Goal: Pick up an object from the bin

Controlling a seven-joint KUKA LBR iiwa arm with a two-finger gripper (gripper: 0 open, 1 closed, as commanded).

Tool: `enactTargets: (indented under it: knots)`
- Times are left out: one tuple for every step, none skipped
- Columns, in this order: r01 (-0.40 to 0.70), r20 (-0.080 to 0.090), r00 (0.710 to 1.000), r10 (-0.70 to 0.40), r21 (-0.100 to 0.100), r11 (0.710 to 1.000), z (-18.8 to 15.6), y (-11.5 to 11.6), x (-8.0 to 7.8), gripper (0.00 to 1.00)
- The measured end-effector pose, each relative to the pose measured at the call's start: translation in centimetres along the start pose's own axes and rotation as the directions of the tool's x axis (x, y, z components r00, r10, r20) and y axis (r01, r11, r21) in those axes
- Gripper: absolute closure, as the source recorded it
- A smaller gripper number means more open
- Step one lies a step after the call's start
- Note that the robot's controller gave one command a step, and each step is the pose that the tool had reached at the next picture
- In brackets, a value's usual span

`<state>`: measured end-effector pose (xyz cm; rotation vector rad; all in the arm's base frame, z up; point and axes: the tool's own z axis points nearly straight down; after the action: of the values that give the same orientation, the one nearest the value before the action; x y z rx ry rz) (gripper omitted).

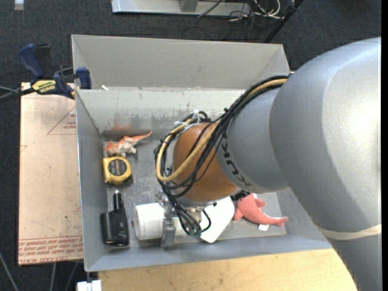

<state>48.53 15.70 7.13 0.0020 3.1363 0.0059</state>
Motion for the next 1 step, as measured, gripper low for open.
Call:
enactTargets:
  knots:
    - [0.000, 0.000, 1.000, 0.000, 0.000, 1.000, 0.00, 0.00, 0.00, 1.00]
